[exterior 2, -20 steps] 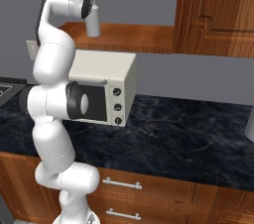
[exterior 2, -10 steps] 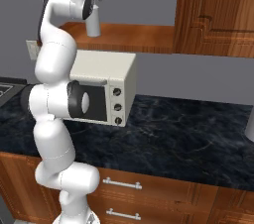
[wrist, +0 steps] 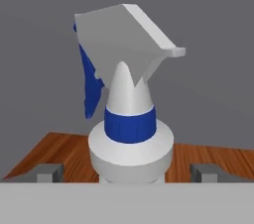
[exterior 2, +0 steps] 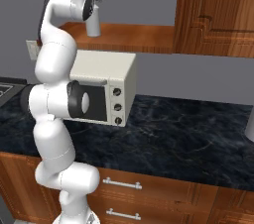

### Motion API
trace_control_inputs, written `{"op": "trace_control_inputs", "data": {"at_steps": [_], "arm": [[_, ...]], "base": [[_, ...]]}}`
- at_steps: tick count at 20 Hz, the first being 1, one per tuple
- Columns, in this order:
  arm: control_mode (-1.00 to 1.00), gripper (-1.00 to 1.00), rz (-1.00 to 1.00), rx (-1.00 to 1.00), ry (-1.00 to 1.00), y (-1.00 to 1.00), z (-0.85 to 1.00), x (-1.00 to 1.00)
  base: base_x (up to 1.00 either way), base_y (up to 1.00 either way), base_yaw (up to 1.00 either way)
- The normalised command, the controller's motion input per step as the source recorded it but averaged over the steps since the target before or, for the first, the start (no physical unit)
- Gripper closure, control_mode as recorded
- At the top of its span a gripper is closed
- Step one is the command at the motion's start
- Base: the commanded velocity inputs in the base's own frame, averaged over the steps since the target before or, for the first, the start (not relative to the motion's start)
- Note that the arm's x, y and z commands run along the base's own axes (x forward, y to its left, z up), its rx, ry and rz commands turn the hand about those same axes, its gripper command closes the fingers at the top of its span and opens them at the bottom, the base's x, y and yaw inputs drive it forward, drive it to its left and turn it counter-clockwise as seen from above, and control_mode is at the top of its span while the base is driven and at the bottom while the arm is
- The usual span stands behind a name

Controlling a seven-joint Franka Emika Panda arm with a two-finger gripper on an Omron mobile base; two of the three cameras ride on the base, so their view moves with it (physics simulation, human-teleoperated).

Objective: Open the cabinet. Pick the spray and place it next to the sink. Then close the cabinet.

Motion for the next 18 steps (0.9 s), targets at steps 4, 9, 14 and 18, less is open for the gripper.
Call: {"op": "trace_control_inputs", "data": {"at_steps": [4, 9, 14, 18], "arm": [[-1.00, -1.00, 0.00, 0.00, 0.00, 0.00, -0.08, 0.01], [-1.00, 1.00, 0.01, 0.00, 0.00, 0.00, -0.03, 0.08], [-1.00, 1.00, 0.02, 0.03, 0.00, 0.01, -0.03, 0.00], [-1.00, 1.00, 0.05, 0.02, -0.09, 0.00, 0.07, -0.16]], "base": [[0.00, 0.00, 0.00], [0.00, 0.00, 0.00], [0.00, 0.00, 0.00], [0.00, 0.00, 0.00]]}}
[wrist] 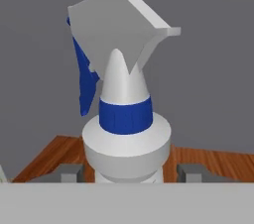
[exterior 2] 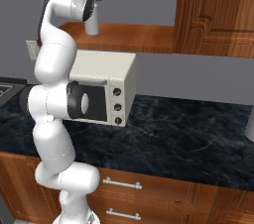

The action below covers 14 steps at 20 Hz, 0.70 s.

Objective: Open the cabinet. Pick the spray and place it next to the sink. Then close the cabinet.

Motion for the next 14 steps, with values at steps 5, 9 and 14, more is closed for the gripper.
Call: {"op": "trace_control_inputs", "data": {"at_steps": [5, 9, 14], "arm": [[-1.00, 1.00, 0.06, 0.00, -0.13, 0.00, 0.25, -0.43], [-1.00, 1.00, 0.04, 0.01, -0.14, -0.02, 0.19, -0.70], [-1.00, 1.00, 0.03, 0.09, -0.13, -0.12, 0.09, -0.81]], "base": [[0.00, 0.00, 0.00], [0.00, 0.00, 0.00], [0.00, 0.00, 0.00]]}}
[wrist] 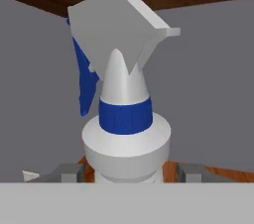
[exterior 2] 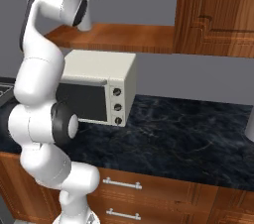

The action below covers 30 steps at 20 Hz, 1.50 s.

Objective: Open the cabinet. Pick the spray and place it next to the sink. Then close the cabinet.

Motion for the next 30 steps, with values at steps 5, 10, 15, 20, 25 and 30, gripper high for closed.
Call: {"op": "trace_control_inputs", "data": {"at_steps": [5, 10, 15, 20, 25, 30], "arm": [[-1.00, 1.00, 0.04, 0.10, -0.09, -0.12, 0.02, -0.83], [-1.00, 1.00, 0.09, 0.02, -0.03, -0.14, -0.05, -0.78], [-1.00, 1.00, 0.11, 0.00, 0.01, -0.15, -0.09, -0.69], [-1.00, 1.00, 0.07, 0.00, 0.10, -0.15, -0.24, -0.52], [-1.00, 1.00, 0.01, -0.01, 0.05, -0.06, -0.39, -0.46], [-1.00, 1.00, 0.00, -0.03, 0.00, -0.01, -0.40, -0.46]], "base": [[0.00, 0.00, 0.00], [0.00, 0.00, 0.00], [0.00, 0.00, 0.00], [0.00, 0.00, 0.00], [0.00, 0.00, 0.00], [0.00, 0.00, 0.00]]}}
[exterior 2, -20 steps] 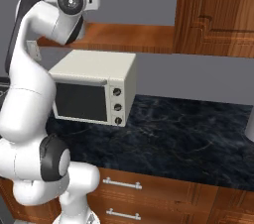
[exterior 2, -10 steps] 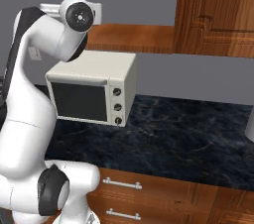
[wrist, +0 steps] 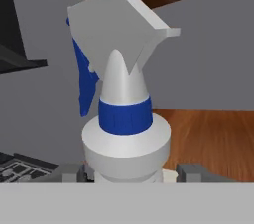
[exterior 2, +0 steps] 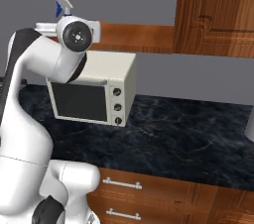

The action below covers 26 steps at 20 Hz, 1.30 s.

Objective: Open the cabinet. Pick the spray and place it next to the sink. Then close the cabinet.

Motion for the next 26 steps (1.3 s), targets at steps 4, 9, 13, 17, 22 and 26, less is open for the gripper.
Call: {"op": "trace_control_inputs", "data": {"at_steps": [4, 9, 13, 17, 22, 26], "arm": [[-1.00, 1.00, 0.00, -0.05, 0.00, 0.00, -0.47, -0.34], [-1.00, 1.00, 0.00, -0.01, 0.00, 0.00, -0.43, -0.25], [-1.00, 1.00, 0.00, -0.01, 0.00, 0.02, -0.36, -0.24], [-1.00, 1.00, 0.00, -0.04, 0.01, 0.01, -0.41, -0.17], [-1.00, 1.00, 0.00, -0.02, 0.03, 0.00, -0.20, -0.12], [-1.00, 1.00, 0.00, 0.00, 0.00, 0.00, 0.00, 0.00]], "base": [[0.00, 0.00, 0.00], [0.00, 0.00, 0.00], [0.00, 0.00, 0.00], [0.00, 0.00, 0.00], [0.00, 0.00, 0.00], [0.00, 0.00, 0.00]]}}
